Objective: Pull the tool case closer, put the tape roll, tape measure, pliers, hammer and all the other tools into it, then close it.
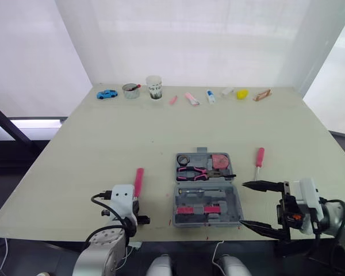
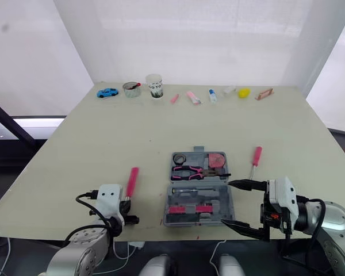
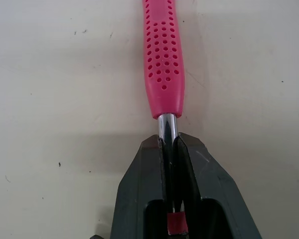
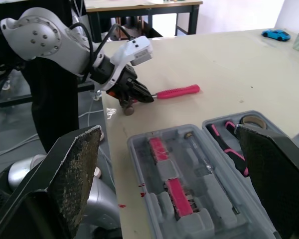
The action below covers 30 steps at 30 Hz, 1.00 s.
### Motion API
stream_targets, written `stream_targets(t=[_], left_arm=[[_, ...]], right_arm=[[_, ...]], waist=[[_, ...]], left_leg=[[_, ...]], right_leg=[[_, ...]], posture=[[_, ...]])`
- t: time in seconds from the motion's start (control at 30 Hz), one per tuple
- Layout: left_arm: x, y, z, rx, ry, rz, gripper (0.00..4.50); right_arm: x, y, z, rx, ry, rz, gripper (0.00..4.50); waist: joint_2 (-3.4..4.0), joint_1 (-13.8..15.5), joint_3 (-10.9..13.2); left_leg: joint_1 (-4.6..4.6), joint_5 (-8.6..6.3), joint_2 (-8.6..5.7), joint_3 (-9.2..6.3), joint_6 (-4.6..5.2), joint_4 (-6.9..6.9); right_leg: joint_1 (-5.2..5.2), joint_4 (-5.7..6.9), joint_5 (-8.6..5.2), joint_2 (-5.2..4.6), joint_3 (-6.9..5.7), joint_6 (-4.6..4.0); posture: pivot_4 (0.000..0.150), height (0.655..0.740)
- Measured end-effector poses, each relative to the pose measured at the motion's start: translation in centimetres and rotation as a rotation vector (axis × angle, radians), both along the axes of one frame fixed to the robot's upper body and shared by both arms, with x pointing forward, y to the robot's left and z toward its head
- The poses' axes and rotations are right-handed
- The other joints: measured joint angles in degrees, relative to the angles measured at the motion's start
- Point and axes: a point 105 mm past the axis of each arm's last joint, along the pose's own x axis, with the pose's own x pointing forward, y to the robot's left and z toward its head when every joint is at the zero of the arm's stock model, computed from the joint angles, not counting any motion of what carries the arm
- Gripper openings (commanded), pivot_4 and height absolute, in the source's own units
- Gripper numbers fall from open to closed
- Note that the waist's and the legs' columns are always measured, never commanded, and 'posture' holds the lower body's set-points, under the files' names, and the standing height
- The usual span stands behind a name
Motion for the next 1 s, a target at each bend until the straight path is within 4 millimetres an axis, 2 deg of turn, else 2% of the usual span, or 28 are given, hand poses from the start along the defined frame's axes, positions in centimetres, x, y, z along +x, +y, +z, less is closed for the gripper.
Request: stream_targets(t=[0.53,0.6,0.63,0.73,0.77,0.9,1.0], left_arm=[[0.3,0.1,0.1,0.011,-0.009,0.015,0.02],[0.3,0.1,0.1,0.007,-0.013,0.015,0.91],[0.3,0.2,0.1,-0.007,-0.017,0.024,1.13],[0.4,0.3,0.2,-0.052,-0.031,0.046,2.42],[0.4,0.4,0.2,-0.057,-0.033,0.048,2.68],[0.3,0.7,0.3,-0.063,-0.037,0.060,4.28],[0.3,1.2,1.5,-0.055,-0.085,0.066,4.28]], right_arm=[[0.2,0.3,-0.5,0.001,0.017,0.012,4.50],[0.2,0.3,-0.5,0.004,0.015,0.010,4.50],[0.2,0.3,-0.6,0.006,0.016,0.010,4.50],[0.3,0.3,-0.7,0.002,0.021,0.009,4.50],[0.3,0.3,-0.8,0.002,0.020,0.010,4.50],[0.5,0.3,-0.7,-0.001,0.005,0.007,4.50],[0.6,0.2,-0.8,-0.005,0.005,0.001,4.50]], waist=[[0.00,0.02,0.00],[-0.01,0.02,0.00],[-0.01,0.02,0.01],[-0.03,0.03,0.02],[-0.04,0.03,0.03],[-0.06,0.01,0.04],[-0.20,0.02,0.12]], left_leg=[[0.02,0.00,0.00,-0.02,0.00,0.00],[0.02,0.00,0.00,-0.02,0.00,0.00],[0.01,0.00,0.00,-0.02,0.00,0.00],[-0.01,0.00,0.00,-0.02,0.00,0.00],[-0.01,0.00,0.00,-0.02,0.00,0.00],[-0.02,0.00,0.00,-0.03,0.00,0.00],[-0.04,0.00,0.00,-0.05,0.00,0.00]], right_leg=[[0.00,0.02,0.00,0.01,0.00,0.00],[0.00,0.01,0.00,0.01,0.00,0.00],[0.00,0.01,0.00,0.01,0.00,0.00],[-0.01,0.00,0.00,0.01,0.00,0.00],[-0.01,0.00,0.00,0.01,0.00,-0.01],[-0.01,-0.01,0.00,0.01,-0.01,-0.01],[-0.02,-0.01,0.00,0.01,-0.02,-0.01]], posture=[[0.150,0.7400],[0.150,0.7400],[0.150,0.7400],[0.150,0.7400],[0.150,0.7400],[0.150,0.7400],[0.150,0.7400]])
